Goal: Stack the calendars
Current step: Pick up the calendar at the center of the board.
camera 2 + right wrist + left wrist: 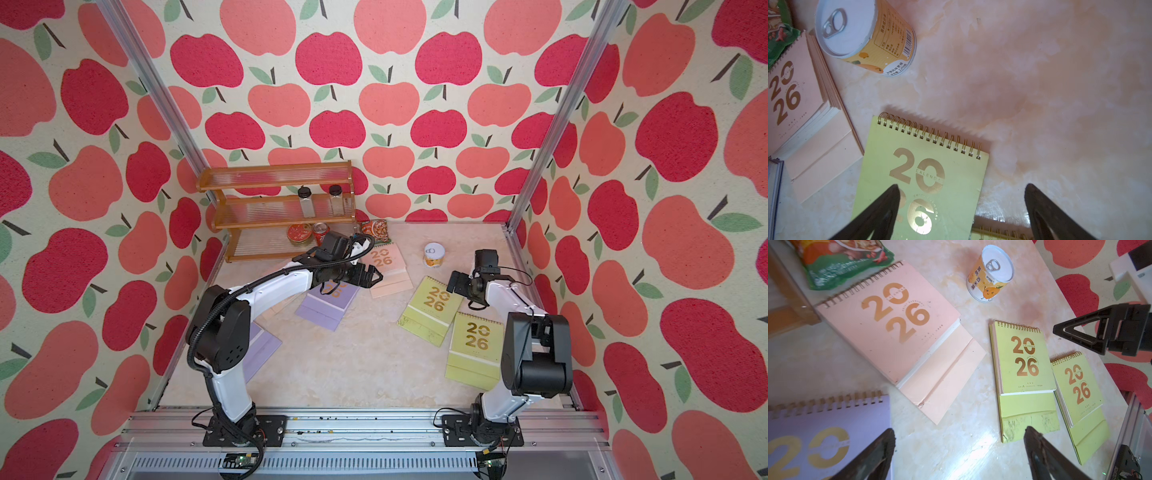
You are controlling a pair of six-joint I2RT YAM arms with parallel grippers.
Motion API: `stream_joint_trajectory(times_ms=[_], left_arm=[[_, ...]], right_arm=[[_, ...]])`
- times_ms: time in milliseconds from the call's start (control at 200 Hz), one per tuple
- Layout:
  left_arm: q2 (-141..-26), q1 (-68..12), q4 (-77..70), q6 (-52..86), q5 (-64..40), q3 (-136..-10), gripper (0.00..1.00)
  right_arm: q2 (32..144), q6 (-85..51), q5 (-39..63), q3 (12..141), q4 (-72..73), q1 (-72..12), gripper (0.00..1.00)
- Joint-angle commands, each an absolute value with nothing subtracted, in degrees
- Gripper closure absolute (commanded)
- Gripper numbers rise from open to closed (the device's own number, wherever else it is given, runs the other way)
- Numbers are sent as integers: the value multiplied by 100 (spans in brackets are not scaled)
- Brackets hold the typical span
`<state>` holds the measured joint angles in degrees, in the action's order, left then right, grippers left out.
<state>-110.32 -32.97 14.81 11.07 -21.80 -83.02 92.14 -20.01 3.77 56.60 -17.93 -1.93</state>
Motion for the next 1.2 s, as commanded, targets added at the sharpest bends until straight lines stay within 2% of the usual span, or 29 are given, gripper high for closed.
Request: stream_joint_trajectory(times_ms=[0,250,650,1195], left_arm=[[-11377,-3339,1526,1283,-2452,-8660,7],[-12136,-3466,1572,1365,-2934,-9215,9],[-12644,-3950,1660,1436,-3290,-9496,11],[-13199,-3989,1687,1575,-3573,-9729,12]], right_arm=[[9371,-1984,462,5845,-1904,-246,5],[9528,-2006,558,5812,-1925,-282,7],[9758,-2238,678,5828,-2102,-478,10],[9763,-2686,541,5548,-2126,-712,11]])
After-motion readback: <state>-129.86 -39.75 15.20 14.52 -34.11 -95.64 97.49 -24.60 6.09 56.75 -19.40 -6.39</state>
